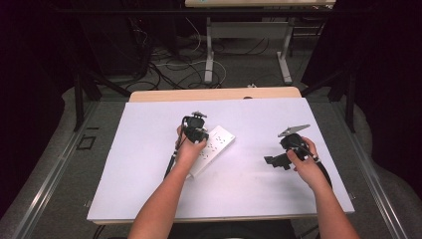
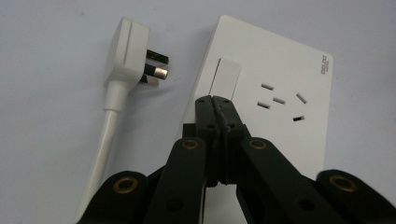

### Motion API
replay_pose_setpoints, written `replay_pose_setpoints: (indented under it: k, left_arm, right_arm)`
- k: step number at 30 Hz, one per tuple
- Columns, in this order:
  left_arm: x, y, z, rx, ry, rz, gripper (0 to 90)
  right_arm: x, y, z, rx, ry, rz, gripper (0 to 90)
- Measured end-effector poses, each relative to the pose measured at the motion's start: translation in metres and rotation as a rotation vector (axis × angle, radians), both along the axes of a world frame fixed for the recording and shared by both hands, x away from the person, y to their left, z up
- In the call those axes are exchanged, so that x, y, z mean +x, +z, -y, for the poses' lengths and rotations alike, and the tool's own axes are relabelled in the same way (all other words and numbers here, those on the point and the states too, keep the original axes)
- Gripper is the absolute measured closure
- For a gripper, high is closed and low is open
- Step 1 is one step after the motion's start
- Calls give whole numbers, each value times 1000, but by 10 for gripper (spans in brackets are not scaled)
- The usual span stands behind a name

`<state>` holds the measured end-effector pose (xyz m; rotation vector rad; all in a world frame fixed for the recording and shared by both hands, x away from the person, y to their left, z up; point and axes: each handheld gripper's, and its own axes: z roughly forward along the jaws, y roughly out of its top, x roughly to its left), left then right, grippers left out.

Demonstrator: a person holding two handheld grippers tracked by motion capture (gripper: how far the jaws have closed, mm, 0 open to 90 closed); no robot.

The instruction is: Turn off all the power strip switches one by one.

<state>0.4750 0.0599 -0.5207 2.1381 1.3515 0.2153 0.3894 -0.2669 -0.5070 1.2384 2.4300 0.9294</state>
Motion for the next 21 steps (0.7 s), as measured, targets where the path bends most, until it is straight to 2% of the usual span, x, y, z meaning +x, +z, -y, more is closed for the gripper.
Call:
replay_pose_setpoints:
  k: [8, 16, 21]
  left_arm:
    - [0, 0, 0, 0, 4, 0, 900]
    - [4, 2, 3, 19, -1, -7, 900]
    - [7, 6, 6, 12, 4, -2, 900]
  right_arm:
    - [0, -1, 1, -7, 4, 2, 79]
    - [0, -1, 0, -7, -3, -2, 78]
    - [0, -1, 0, -5, -4, -3, 78]
